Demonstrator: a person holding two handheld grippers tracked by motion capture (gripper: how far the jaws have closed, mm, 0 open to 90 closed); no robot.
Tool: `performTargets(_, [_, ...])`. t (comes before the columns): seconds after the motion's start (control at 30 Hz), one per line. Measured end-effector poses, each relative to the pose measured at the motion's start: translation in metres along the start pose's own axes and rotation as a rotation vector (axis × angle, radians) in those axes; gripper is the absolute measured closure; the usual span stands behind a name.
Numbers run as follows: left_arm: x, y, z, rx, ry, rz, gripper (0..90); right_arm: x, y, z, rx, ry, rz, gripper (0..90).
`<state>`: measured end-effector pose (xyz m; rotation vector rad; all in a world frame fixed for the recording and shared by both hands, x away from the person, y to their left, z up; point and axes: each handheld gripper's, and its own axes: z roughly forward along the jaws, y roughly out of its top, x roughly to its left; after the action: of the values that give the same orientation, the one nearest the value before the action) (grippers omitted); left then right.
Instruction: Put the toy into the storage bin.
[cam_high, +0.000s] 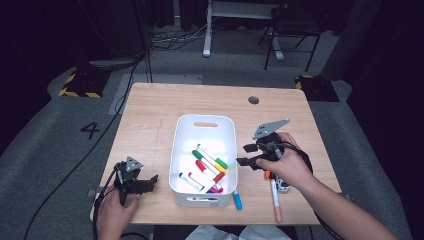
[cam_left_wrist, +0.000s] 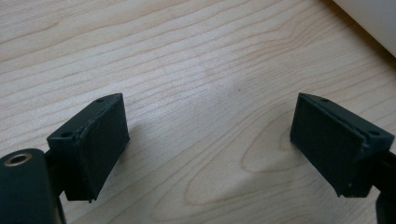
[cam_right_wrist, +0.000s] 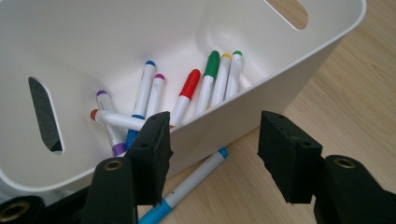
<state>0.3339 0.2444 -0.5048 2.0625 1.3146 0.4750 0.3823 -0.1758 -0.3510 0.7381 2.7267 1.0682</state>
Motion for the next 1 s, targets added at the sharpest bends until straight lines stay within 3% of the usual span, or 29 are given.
performTargets(0.23, [0.0,0.0,0.0,0.0,0.0,0.0,11.7,-0.005,-0.015,0.007,0.023,0.002,0.033,43.7])
performTargets(0.33, [0.0,0.0,0.0,0.0,0.0,-0.001,11.7,-0.006,-0.025,0.017,0.032,0.001,0.019,43.8])
performTargets(0.57, [0.0,0.0,0.0,0.0,0.0,-0.001,11.7,-0.003,-0.048,0.04,0.075,0.027,0.067,41.9])
performTargets(0.6, [0.0,0.0,0.0,0.0,0.001,0.0,11.7,-0.004,-0.053,0.045,0.074,0.036,0.05,41.6])
performTargets(0.9, [0.0,0.0,0.0,0.001,0.001,0.0,11.7,0.003,-0.064,0.065,0.095,0.072,0.065,39.0])
performTargets(1.0, [0.0,0.0,0.0,0.001,0.002,0.0,11.7,0.008,-0.064,0.07,0.109,0.062,0.036,39.3])
